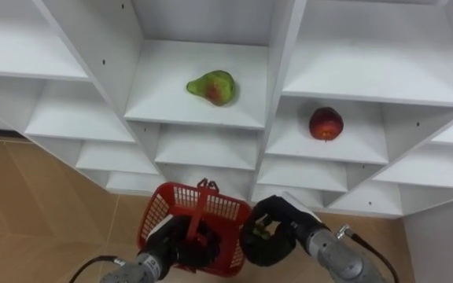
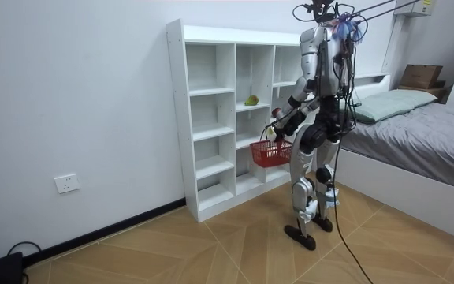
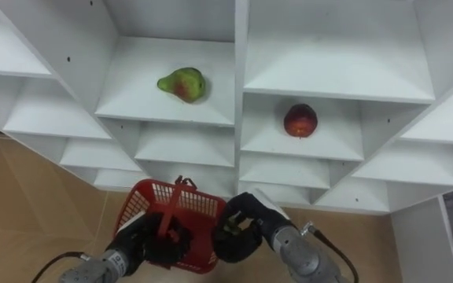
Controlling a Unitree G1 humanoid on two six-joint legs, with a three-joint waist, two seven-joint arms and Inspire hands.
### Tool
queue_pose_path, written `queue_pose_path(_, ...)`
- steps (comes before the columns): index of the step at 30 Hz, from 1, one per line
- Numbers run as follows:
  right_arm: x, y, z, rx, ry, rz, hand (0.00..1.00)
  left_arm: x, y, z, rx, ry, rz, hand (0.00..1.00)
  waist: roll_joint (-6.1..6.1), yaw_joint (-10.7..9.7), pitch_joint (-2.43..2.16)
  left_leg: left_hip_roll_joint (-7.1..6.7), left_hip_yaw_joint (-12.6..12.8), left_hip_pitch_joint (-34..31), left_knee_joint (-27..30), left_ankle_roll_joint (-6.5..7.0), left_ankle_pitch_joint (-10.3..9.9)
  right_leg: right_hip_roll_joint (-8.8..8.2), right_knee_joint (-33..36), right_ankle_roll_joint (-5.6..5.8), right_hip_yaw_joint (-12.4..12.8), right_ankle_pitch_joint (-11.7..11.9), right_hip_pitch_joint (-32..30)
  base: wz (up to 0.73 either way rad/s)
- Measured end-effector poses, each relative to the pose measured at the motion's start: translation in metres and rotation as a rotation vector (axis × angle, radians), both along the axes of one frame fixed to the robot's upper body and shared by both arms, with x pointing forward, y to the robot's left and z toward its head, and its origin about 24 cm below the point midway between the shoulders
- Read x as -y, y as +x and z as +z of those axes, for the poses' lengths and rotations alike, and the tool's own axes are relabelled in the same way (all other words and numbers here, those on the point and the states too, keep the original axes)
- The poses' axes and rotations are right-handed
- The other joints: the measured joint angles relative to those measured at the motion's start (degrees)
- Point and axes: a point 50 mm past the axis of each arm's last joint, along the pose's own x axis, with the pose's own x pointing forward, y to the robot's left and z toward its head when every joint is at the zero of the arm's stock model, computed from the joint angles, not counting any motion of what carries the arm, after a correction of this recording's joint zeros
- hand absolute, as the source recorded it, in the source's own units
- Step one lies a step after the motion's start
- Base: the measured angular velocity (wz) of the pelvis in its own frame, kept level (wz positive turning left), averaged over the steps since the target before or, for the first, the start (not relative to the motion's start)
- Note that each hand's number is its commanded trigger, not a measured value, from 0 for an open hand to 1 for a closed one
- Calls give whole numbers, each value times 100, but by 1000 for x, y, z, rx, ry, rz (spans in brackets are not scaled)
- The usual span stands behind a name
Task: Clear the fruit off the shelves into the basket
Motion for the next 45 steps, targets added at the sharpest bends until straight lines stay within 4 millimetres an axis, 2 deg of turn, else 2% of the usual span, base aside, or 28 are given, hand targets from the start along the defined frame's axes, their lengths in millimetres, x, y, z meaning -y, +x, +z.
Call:
queue_pose_path(10, -2, 4, 1, 7, -6, 8, 100, 7, 8, 7, 38, 3, -68, 100, 24, 8, -10, -1, -2, -75, 14, 1, 12, 0, 30, -1, 10, -1, -87, 0)
queue_pose_path(28, -8, 9, 3, 18, -10, 35, 100, 11, 5, 6, 25, 1, -131, 100, 35, -28, 0, -1, 22, -101, 18, 2, 24, -14, 52, -2, 26, 0, -121, 0)
queue_pose_path(36, -8, 17, 7, 36, -19, 38, 100, 14, 6, 7, 27, 5, -162, 100, -14, -14, 31, -32, 59, -196, -4, 17, 74, -45, 132, -2, 104, 0, -295, -3)
queue_pose_path(40, -8, 19, 8, 46, -20, 31, 100, 14, 8, 8, 32, 5, -167, 100, -71, -6, 71, -46, 63, -198, -4, 27, 81, -54, 135, -2, 128, 0, -302, 0)
queue_pose_path(41, -8, 20, 8, 51, -21, 29, 84, 14, 9, 9, 34, 5, -168, 100, -76, -6, 73, -49, 62, -198, -4, 28, 81, -55, 135, -2, 132, 0, -302, 0)
queue_pose_path(42, -8, 20, 8, 53, -21, 27, 38, 15, 9, 9, 35, 5, -169, 100, -76, -5, 74, -50, 62, -199, -4, 29, 81, -55, 135, -2, 133, 0, -302, 0)
queue_pose_path(43, -9, 21, 9, 57, -21, 25, 0, 15, 9, 9, 36, 4, -171, 100, -75, -5, 74, -50, 60, -198, -4, 29, 81, -55, 136, -2, 134, 0, -302, 0)
queue_pose_path(45, -9, 22, 10, 61, -20, 25, 0, 15, 10, 9, 36, 2, -174, 100, -73, -5, 75, -48, 59, -198, -4, 29, 82, -53, 137, -2, 134, 0, -302, 0)
